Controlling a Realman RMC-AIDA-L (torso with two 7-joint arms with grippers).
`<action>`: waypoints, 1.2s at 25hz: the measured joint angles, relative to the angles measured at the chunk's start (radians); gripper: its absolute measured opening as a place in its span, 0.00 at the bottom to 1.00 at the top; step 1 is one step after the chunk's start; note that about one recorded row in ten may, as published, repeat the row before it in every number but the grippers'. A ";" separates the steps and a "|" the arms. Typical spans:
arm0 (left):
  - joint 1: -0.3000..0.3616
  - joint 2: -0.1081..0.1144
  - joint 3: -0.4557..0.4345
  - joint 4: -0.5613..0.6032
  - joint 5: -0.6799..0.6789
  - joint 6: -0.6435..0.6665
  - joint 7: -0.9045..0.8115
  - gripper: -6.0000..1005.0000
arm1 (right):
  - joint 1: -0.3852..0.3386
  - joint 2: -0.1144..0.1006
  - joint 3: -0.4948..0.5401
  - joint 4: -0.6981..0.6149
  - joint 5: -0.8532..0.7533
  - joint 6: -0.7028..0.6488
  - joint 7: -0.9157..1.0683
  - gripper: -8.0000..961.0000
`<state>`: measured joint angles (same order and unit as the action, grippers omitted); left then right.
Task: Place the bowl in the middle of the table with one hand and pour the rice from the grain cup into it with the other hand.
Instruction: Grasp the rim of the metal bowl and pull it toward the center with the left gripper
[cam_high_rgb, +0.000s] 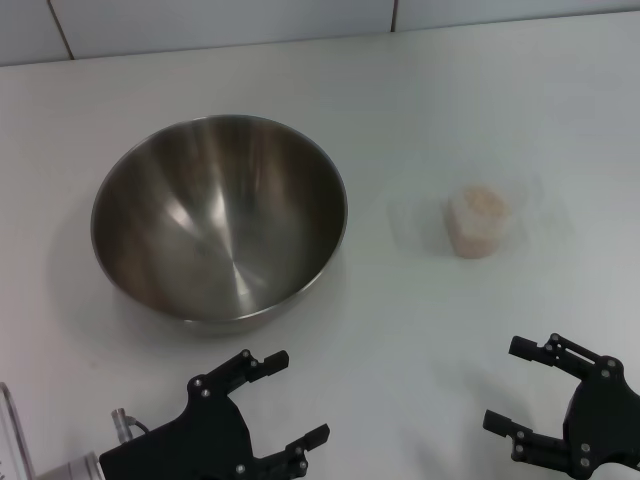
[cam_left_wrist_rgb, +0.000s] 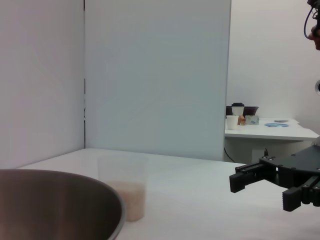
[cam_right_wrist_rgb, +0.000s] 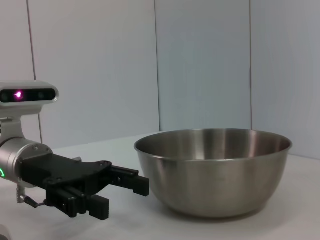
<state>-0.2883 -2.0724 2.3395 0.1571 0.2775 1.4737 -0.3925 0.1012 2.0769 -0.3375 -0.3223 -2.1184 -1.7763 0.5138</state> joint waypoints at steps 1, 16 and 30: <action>0.000 0.000 0.000 0.001 0.000 -0.003 0.000 0.81 | 0.000 0.000 0.000 0.000 0.000 -0.001 0.000 0.85; 0.033 0.041 -0.174 0.119 -0.004 0.330 -0.116 0.81 | 0.002 0.002 0.000 -0.009 0.000 -0.006 0.000 0.85; 0.196 0.138 -0.810 1.182 0.935 -0.680 -1.258 0.81 | -0.001 0.001 0.004 -0.023 0.001 -0.013 0.000 0.85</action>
<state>-0.0920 -1.9348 1.5291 1.3394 1.2126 0.7936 -1.6504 0.1005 2.0779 -0.3334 -0.3452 -2.1177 -1.7894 0.5138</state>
